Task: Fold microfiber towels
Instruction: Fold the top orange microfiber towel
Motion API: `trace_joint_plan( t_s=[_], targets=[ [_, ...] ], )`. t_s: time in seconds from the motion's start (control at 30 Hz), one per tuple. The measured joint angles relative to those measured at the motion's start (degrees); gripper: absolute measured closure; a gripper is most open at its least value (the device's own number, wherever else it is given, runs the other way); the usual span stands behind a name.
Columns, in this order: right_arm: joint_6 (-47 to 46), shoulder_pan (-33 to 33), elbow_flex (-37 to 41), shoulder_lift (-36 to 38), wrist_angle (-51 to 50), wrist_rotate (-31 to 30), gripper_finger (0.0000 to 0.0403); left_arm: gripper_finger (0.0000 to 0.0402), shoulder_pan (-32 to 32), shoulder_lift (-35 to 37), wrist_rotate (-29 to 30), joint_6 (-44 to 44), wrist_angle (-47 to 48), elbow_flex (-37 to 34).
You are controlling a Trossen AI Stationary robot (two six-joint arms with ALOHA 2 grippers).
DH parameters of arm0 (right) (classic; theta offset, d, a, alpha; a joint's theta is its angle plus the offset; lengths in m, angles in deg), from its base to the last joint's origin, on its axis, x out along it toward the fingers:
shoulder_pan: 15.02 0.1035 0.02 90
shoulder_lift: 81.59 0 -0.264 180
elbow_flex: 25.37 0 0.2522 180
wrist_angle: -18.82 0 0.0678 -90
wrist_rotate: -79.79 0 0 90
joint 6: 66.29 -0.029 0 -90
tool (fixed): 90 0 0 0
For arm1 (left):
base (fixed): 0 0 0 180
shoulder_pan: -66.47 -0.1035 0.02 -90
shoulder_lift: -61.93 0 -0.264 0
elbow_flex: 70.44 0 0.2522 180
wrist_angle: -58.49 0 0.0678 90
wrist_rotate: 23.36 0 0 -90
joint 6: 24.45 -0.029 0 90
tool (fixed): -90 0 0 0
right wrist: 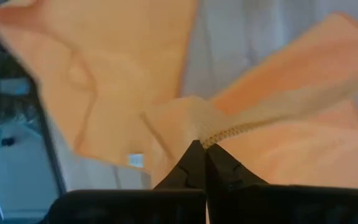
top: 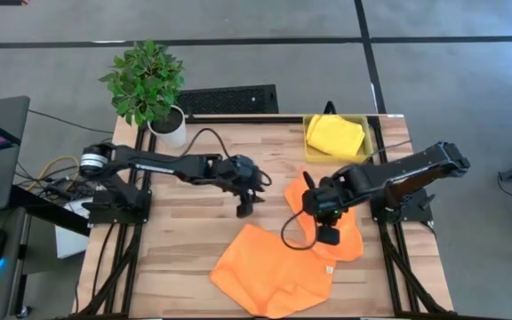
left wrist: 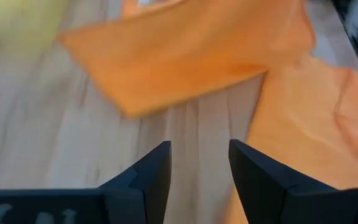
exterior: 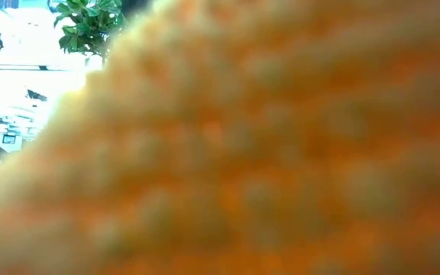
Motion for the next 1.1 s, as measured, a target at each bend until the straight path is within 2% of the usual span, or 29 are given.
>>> trace_joint_plan(
  t_s=[0.13, 0.27, 0.37, 0.5, 0.73, 0.93, 1.1],
  targets=[
    [1.5, 1.88, 0.05, 1.01, -0.48, 0.86, 0.0399, 0.0249, -0.57, -5.48, -0.41, -13.04, -10.0, 1.17],
    [1.5, 3.31, 0.04, 1.44, -0.73, 1.04, 0.0397, 0.0249, -1.37, -11.0, -0.19, -19.11, -15.15, 5.17],
    [1.52, 4.54, 0.04, 1.53, -0.4, 1.89, 0.0396, 0.0249, -2.22, -15.15, -0.72, -22.17, -14.13, 9.63],
    [1.56, 5.86, 0.0, 1.67, -0.43, 2.4, 0.0397, 0.0249, -3.8, -20.1, -8.1, -25.24, -11.75, 17.28],
    [1.54, 6.4, 0.04, 2.12, -0.6, 2.32, 0.0396, 0.0249, -6.39, -27.69, -20.1, -19.68, 7.66, 32.26],
    [1.52, 6.4, 0.05, 2.17, -0.6, 2.18, 0.0395, 0.0249, -7.14, -28.63, -20.89, -9.67, 14.89, 32.81],
    [1.52, 6.4, 0.04, 2.15, -0.63, 1.94, 0.0395, 0.0249, -7.4, -29.54, -19.39, -2.7, 15.85, 32.03]
  ],
)
